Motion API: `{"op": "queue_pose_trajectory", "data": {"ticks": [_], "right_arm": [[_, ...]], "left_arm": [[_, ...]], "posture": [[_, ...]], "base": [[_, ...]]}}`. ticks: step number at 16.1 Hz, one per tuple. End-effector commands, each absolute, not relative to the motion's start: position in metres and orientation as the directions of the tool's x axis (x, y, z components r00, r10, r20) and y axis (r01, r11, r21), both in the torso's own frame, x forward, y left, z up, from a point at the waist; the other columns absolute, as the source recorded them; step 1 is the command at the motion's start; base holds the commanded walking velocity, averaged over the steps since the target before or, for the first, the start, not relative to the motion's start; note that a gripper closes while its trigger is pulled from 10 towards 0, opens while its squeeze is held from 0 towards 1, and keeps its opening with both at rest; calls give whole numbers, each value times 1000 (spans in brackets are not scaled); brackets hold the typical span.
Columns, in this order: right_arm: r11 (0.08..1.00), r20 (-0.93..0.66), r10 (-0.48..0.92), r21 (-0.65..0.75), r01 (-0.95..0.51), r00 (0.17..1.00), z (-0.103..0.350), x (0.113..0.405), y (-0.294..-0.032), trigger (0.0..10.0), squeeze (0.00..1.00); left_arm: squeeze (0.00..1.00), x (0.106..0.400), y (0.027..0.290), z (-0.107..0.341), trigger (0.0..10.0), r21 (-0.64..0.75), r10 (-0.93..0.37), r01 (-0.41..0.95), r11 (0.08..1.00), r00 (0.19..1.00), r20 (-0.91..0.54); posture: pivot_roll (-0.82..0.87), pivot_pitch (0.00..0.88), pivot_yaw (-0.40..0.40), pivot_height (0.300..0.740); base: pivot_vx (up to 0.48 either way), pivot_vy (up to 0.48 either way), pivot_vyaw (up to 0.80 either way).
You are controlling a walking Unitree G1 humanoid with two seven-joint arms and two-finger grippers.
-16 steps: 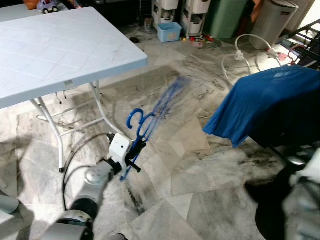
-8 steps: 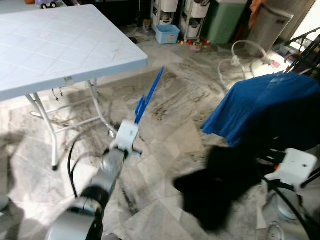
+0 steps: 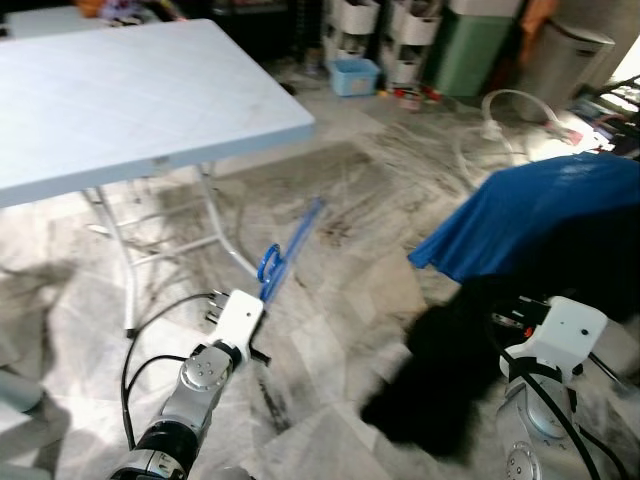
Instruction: Hang hanger
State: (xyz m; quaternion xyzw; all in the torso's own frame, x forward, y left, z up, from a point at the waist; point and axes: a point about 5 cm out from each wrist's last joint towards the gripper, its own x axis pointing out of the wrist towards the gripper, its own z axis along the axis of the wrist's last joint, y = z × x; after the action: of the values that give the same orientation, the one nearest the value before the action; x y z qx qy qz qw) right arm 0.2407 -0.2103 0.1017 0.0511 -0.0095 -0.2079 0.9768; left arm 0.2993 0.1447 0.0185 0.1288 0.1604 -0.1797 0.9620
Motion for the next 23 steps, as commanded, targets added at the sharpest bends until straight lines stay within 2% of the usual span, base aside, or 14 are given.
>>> {"op": "queue_pose_trajectory", "data": {"ticks": [1, 3, 5, 7, 9, 15, 21, 23], "right_arm": [[897, 38, -434, 108, 428, 900, 107, 235, -216, 0, 0], [926, 13, -372, 77, 370, 928, 102, 222, -209, 0, 0], [932, -5, -357, 63, 357, 934, 94, 211, -210, 0, 0], [928, -22, -367, 62, 367, 930, 89, 205, -211, 0, 0], [935, 31, -352, 64, 350, 936, 100, 215, -204, 0, 0], [934, 53, -347, 114, 339, 937, 106, 220, -199, 0, 0], [933, 70, -352, 105, 344, 934, 108, 219, -198, 0, 0], [929, 75, -361, 123, 350, 930, 109, 218, -201, 0, 0]], "left_arm": [[0, 303, 158, 26, 10000, 218, -248, 321, 922, 919, -308], [0, 290, 190, 23, 10000, 233, -226, 315, 920, 913, -340], [0, 280, 199, 21, 10000, 248, -239, 331, 910, 910, -338], [0, 278, 201, 22, 10000, 236, -218, 297, 925, 925, -310], [0, 285, 189, 25, 10000, 195, -257, 320, 927, 922, -290], [0, 279, 198, 5, 10000, 163, -215, 296, 941, 897, -387], [0, 275, 204, -6, 10000, 123, -199, 284, 951, 865, -461], [0, 273, 197, -11, 10000, 110, -206, 290, 951, 857, -472]], "posture": [[149, 0, -45, 740], [151, 0, -56, 740], [158, 0, -63, 740], [154, 2, -73, 740], [151, 5, -71, 740], [140, 12, -63, 740], [118, 17, -47, 740], [111, 15, -43, 740]], "base": [[0, 0, 0], [0, 0, 0], [0, 0, 0], [0, 0, 0], [0, 0, 0], [0, 0, 0], [49, 0, 0], [332, 0, -800]]}}
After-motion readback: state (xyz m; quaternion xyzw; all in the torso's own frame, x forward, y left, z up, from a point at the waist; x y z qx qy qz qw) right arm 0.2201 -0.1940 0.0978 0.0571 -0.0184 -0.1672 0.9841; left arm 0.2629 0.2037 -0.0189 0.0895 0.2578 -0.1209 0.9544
